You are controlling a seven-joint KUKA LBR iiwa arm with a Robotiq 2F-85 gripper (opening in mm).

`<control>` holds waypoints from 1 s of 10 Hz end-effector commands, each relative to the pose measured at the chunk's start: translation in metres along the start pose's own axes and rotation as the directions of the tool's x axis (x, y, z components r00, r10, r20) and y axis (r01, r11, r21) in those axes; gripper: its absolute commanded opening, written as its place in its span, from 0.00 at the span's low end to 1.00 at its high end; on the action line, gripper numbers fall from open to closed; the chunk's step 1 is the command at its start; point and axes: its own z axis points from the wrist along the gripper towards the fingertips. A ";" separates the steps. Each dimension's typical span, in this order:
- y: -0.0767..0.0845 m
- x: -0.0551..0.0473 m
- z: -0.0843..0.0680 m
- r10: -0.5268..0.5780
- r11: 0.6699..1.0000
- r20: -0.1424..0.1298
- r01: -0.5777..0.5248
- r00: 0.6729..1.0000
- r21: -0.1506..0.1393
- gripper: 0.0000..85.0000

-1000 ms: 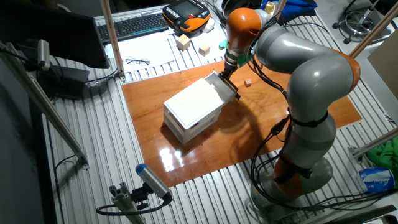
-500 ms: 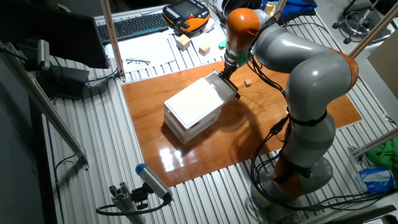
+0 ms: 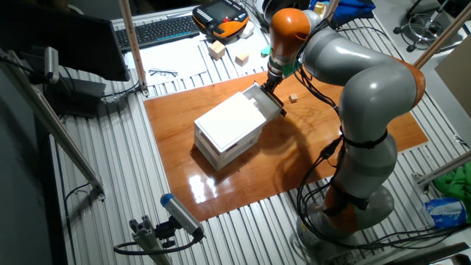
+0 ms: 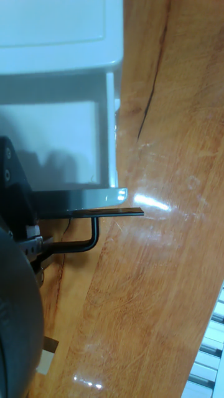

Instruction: Put things in the drawer

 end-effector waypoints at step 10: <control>-0.024 0.003 0.001 -0.008 1.000 0.001 0.008 1.000 0.002 0.00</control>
